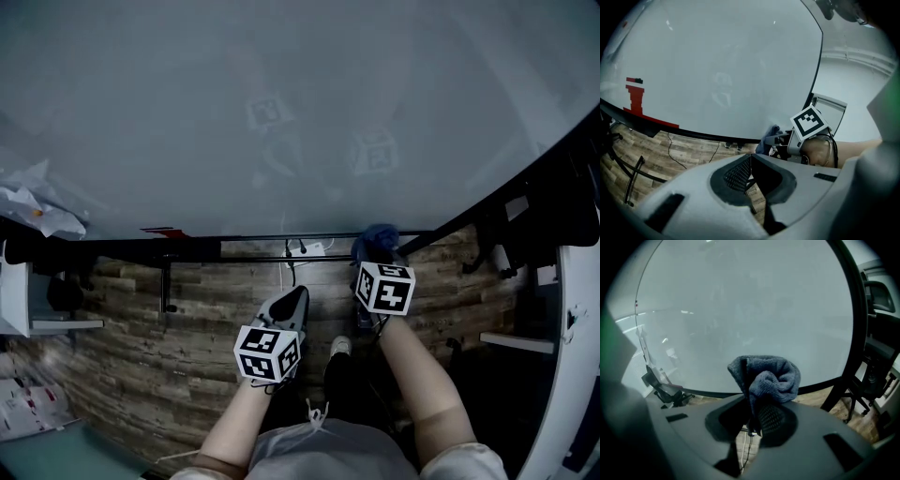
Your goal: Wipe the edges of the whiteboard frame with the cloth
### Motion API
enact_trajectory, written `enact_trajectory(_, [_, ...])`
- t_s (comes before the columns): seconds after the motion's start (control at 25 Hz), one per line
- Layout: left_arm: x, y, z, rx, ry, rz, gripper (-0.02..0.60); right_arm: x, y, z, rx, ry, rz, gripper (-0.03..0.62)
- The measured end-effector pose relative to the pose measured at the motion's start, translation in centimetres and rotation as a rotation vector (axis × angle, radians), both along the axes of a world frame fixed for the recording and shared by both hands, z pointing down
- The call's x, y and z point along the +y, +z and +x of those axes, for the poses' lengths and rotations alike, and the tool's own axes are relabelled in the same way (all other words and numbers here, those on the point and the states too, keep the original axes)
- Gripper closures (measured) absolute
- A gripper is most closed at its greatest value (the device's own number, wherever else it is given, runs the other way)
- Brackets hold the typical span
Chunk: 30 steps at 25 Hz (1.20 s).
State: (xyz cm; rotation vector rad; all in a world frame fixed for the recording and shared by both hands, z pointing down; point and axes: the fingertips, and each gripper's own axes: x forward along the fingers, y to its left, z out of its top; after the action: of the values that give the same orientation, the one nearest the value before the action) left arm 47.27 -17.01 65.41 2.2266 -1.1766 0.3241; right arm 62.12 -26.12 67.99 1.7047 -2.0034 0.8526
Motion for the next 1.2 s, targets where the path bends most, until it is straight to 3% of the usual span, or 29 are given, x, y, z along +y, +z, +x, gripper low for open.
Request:
enact_trajectory(0.4, [0.2,-1.1,-8.5,0.015,-0.045,0.013,0.563,-0.4,-0.7,-10.0,-0.002,-0.065,0.000,0.536])
enact_trajectory(0.96, [1.1,-1.6,-23.6,0.029,-0.132,0.036,0.563,-1.1,-2.1,-26.4,-0.005,-0.132,0.052,0.536])
enact_trajectory(1.2, [2.3,-2.2,-29.8,0.023,-0.182,0.065,0.563,-1.6,-2.6,-33.0,0.051,-0.163,0.088,0.536])
